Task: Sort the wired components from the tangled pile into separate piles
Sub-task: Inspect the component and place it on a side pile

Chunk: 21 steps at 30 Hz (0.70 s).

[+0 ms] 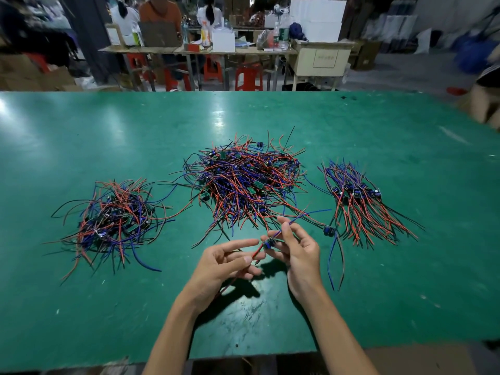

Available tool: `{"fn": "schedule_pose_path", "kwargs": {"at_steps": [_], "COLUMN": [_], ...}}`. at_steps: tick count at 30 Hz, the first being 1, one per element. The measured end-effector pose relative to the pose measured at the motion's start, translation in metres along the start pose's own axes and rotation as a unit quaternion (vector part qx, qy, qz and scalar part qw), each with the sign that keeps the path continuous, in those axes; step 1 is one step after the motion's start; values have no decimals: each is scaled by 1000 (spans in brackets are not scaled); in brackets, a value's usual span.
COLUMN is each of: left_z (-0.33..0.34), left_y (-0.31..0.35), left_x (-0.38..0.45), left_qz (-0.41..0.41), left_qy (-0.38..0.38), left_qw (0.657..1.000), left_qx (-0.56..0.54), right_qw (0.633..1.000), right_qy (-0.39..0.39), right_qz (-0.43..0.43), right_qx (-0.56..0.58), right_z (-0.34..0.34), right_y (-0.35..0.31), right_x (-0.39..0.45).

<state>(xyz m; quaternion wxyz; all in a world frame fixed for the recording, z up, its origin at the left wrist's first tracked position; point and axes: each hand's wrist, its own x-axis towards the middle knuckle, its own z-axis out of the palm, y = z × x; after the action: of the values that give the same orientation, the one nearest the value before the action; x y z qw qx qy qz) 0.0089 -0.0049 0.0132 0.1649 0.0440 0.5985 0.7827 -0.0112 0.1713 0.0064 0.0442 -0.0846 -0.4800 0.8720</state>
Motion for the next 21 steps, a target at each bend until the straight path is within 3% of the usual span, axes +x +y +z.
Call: {"fn": "schedule_pose_path", "kwargs": {"at_steps": [5,9,14,18,21], "left_z": [6,6,7,8,9], "left_y": [-7,-11,-12,-15,-16], "left_x": [-5,-9,-13,-15,-15], "left_qz": [66,140,195,152,112], "left_qy": [68,126,166,173,159], "left_qw": [988,939,903,918,951], "left_qx": [121,289,345,323,239], "right_qw": [997,993,995,999,997], "right_qy": [-60,-91,-79,-21,13], "right_qz": [37,54,53,25,-8], "right_qx": [44,55,42,18,-81], "right_z": [-11,-13,-13,-8,-1], "right_y": [0,0,1,-1,-11], "right_x": [6,8,8,8,10]}}
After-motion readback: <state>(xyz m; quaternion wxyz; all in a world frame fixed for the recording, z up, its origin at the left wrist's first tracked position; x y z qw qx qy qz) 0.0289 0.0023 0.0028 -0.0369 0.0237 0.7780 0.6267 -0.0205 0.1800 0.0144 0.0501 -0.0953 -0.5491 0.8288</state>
